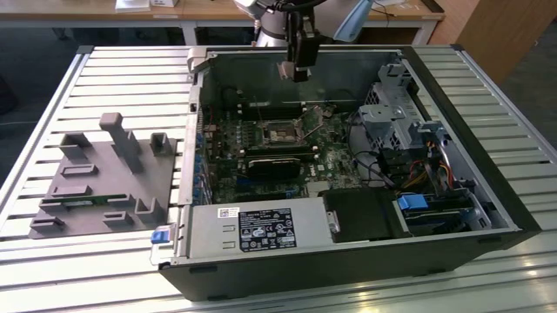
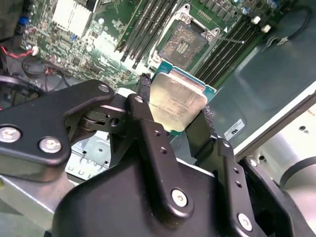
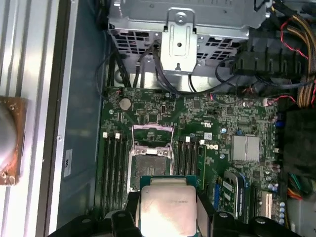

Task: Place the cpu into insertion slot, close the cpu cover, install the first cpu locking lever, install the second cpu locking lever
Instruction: 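Place the cpu into insertion slot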

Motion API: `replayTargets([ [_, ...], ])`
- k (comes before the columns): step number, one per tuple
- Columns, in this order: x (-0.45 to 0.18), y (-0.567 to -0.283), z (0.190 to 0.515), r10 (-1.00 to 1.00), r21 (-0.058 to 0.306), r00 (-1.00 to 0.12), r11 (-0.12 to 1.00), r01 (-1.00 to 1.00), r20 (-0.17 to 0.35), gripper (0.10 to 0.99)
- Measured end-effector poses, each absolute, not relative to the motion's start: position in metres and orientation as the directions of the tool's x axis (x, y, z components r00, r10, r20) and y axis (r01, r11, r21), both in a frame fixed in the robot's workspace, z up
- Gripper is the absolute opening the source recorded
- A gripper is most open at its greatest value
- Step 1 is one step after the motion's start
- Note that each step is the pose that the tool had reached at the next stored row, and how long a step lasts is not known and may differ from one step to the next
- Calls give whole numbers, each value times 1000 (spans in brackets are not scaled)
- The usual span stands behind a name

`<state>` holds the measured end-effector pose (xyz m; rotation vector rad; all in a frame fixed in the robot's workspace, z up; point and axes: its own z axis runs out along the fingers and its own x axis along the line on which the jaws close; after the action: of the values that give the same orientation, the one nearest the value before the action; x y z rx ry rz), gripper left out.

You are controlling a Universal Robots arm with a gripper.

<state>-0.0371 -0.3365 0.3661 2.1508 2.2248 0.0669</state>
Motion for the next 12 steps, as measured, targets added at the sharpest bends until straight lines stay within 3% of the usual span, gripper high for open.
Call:
replayTargets([
  [12,-37,-337,359,1000,64,-25,25,998,-3,541],
])
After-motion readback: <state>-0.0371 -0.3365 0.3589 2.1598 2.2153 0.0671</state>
